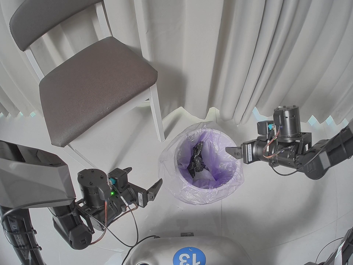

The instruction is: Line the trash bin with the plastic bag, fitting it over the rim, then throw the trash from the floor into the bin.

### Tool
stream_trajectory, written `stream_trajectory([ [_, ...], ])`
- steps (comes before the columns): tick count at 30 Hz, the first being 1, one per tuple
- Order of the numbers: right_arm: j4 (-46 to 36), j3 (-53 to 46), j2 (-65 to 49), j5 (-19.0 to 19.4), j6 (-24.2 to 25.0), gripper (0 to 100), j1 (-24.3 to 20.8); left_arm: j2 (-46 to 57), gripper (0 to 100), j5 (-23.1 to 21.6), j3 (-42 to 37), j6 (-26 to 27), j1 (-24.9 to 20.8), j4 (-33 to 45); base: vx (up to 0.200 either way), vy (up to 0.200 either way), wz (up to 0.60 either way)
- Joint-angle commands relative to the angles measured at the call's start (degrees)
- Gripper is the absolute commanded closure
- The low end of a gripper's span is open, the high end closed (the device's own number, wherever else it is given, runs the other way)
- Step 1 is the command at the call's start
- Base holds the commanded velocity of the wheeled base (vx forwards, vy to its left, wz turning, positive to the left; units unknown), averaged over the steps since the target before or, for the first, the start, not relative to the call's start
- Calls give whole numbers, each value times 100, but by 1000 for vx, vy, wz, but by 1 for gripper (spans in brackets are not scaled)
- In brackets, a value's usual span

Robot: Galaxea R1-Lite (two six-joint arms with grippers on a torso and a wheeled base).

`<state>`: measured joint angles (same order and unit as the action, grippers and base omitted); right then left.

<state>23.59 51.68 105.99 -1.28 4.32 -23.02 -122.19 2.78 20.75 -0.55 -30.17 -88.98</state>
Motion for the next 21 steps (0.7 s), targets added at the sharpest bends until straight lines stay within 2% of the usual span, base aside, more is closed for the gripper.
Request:
stream_trajectory([
  [1,-979,-175,-1317,-13,-229,0,482,-842,0,-252,834,-367,231,381,0,0,0],
  [3,-891,-351,-1423,-4,-10,0,517,-939,0,-278,1089,-956,240,601,0,0,0],
  [4,-698,-457,-1432,-13,289,0,517,-974,0,-287,1221,-1387,257,715,0,0,0],
  [7,-56,-747,-1511,-39,1089,0,482,-1176,0,-304,1511,-2222,328,979,0,0,0],
  [9,322,-1081,-1546,-39,1388,0,482,-1413,0,-304,1740,-2643,337,1058,0,0,0],
  [11,410,-1177,-1563,-39,1432,0,482,-1484,0,-304,1801,-2749,337,1040,0,0,0],
  [12,682,-1503,-1634,-21,1484,0,509,-1686,0,-304,1933,-3056,337,953,0,0,0],
  [15,1051,-1880,-1625,14,1502,0,544,-1958,0,-304,2214,-3399,319,768,0,0,0],
  [21,1930,-2171,-1555,14,1651,0,570,-2485,0,-322,2742,-3505,293,302,0,0,0],
])
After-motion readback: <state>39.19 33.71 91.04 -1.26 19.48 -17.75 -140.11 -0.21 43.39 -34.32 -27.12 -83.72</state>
